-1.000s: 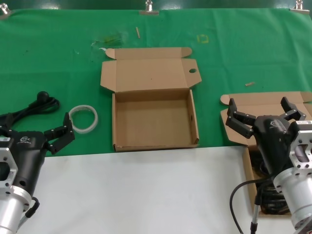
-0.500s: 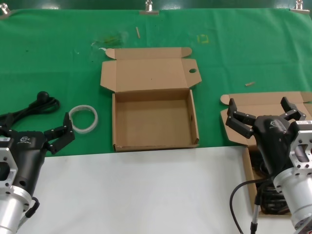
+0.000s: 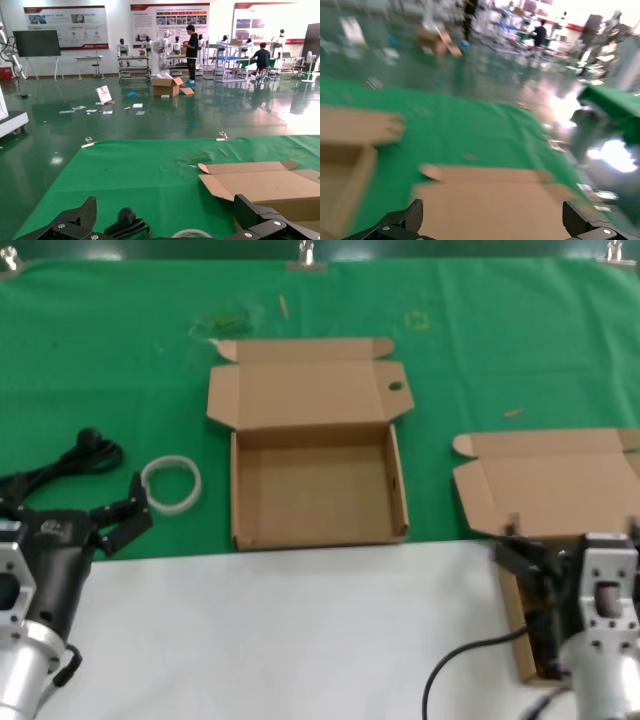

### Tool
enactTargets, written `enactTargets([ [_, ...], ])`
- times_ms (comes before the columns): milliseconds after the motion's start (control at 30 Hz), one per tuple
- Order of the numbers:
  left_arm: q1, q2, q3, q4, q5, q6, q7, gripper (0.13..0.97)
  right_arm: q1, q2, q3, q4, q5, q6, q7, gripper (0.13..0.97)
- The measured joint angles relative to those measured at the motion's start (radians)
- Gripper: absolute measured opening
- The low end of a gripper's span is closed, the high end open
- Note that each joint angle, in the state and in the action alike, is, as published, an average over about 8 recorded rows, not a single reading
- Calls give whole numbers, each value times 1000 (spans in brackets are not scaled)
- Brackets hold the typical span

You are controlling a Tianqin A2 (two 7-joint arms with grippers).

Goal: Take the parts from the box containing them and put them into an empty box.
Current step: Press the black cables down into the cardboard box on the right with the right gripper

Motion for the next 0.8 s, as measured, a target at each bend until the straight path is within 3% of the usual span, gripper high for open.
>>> enactTargets([
  [267, 0, 0, 0, 0, 0, 0, 0, 966, -20, -1, 51, 66, 16, 240, -346, 966],
  [533, 0, 0, 0, 0, 0, 0, 0, 966, 81, -2, 90, -24, -7, 325, -702, 966],
  [800, 0, 0, 0, 0, 0, 0, 0, 966, 207, -2, 88, -146, 144, 363, -1068, 966],
])
